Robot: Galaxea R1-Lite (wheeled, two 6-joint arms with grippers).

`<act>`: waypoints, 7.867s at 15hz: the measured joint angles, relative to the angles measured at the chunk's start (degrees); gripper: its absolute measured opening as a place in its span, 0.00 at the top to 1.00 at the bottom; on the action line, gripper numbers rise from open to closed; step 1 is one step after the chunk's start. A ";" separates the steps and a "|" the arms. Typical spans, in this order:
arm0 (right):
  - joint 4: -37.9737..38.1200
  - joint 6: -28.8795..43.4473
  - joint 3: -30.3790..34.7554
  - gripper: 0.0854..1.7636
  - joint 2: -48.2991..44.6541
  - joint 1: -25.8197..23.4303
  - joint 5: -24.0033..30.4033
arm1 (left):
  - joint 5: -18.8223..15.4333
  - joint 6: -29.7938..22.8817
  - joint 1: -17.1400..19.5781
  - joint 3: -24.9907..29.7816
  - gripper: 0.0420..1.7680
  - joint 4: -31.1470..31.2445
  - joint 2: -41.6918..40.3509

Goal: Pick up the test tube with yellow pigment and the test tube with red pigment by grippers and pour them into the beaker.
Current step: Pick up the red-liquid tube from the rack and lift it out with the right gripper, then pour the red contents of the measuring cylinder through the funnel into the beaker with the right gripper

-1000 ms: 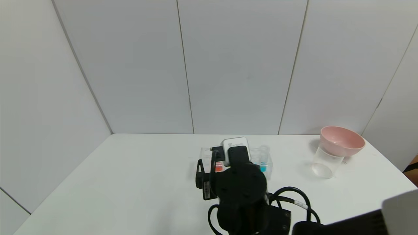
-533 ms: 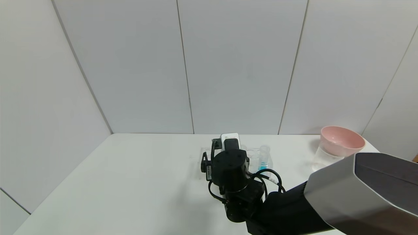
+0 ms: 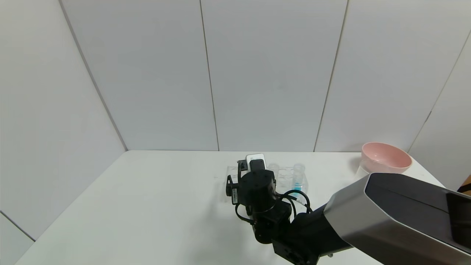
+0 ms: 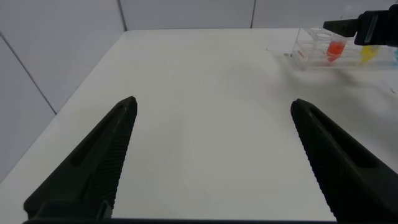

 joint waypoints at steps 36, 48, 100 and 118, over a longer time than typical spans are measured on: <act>3.91 -2.00 -1.93 0.76 -13.02 -1.90 1.27 | 0.00 0.00 0.00 0.00 0.00 0.00 0.00; -8.39 -13.15 30.95 0.76 -38.75 -38.68 15.66 | 0.00 0.00 0.00 0.00 0.00 0.00 0.00; -21.05 -98.15 34.40 0.76 -23.65 -62.71 53.64 | 0.00 0.00 0.00 0.00 0.00 0.00 0.00; -21.16 -105.46 33.96 0.76 -23.69 -59.15 48.91 | 0.00 0.00 0.00 0.00 0.00 0.00 0.00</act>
